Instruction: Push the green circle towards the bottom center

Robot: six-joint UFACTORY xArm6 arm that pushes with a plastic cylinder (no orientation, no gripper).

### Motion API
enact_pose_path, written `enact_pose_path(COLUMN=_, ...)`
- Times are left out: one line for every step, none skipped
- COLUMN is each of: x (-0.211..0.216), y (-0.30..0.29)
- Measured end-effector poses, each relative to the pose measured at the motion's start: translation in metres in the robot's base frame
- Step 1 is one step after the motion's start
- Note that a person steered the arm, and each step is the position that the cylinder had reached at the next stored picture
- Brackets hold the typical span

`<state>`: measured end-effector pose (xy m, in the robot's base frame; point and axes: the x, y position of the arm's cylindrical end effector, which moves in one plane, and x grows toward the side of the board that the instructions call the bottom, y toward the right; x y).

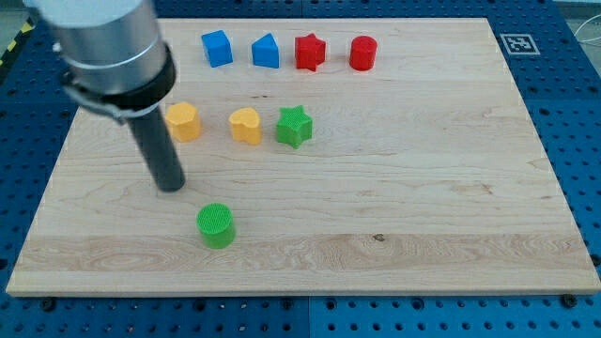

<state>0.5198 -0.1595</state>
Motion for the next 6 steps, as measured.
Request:
enact_pose_path(x=0.054, y=0.008)
enact_pose_path(x=0.055, y=0.042)
enact_pose_path(x=0.054, y=0.088)
enact_pose_path(x=0.042, y=0.119)
enact_pose_path(x=0.018, y=0.109)
enact_pose_path(x=-0.004, y=0.123)
